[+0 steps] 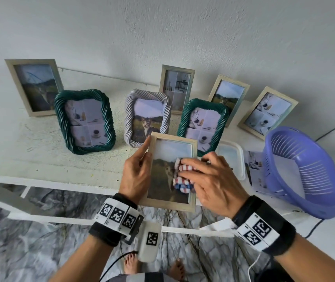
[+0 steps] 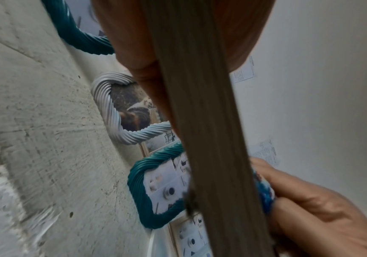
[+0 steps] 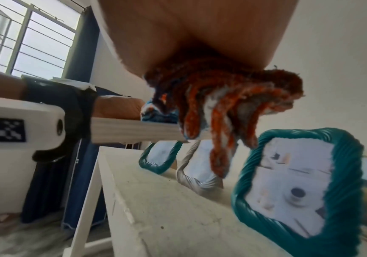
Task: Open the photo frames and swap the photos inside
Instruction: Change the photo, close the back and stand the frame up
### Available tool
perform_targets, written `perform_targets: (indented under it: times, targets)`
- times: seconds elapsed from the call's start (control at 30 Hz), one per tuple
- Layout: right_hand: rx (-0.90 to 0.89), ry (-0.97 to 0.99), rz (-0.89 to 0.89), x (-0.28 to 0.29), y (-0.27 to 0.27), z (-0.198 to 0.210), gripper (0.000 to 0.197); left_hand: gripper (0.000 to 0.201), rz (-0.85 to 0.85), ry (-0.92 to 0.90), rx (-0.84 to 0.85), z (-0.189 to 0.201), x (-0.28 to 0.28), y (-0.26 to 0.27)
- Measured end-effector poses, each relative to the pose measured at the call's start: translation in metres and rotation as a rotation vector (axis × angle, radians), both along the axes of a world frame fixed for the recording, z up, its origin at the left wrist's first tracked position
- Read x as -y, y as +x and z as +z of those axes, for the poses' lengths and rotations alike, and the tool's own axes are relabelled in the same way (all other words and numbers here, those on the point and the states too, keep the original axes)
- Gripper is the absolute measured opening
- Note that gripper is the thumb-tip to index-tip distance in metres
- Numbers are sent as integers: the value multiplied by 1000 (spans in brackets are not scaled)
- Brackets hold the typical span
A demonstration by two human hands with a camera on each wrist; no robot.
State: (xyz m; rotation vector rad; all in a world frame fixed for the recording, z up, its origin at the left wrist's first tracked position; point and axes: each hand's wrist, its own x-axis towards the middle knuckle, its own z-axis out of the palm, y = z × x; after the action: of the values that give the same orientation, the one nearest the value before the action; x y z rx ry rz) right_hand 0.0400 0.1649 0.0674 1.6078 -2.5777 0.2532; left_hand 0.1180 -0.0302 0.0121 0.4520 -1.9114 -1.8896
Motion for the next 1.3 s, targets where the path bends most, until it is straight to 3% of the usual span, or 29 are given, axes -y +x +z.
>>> perform_targets:
  times: [0.23,0.53,0.73,0.83,0.93,1.07,1.2,1.3]
  targets:
    - [97,-53,169,8,20,-7,36,46,1,24,-37,11,-1,-2]
    - [-94,-62,-105,11,-27,10,46,44,-34,36,25,20,-9,-2]
    - [63,-22,89,-1,11,-6,43,43,16,15,-30,13,-5,-7]
    - [68,37,79,-17,9,-2,40,44,16,5,-47,-3,-6,-8]
    - [132,-105,-57,-28,-6,6,45,45,20,0,-46,-12,-5,-10]
    - [212,-424,-406,-45,-34,10,42,45,28,-6,-29,-19,0,-10]
    - [151,-460,-742,-55,-66,-11,38,45,37,0,-36,-25,1,-10]
    - [204,-422,-913,-52,-87,-31,38,45,33,6,-41,-26,-2,-11]
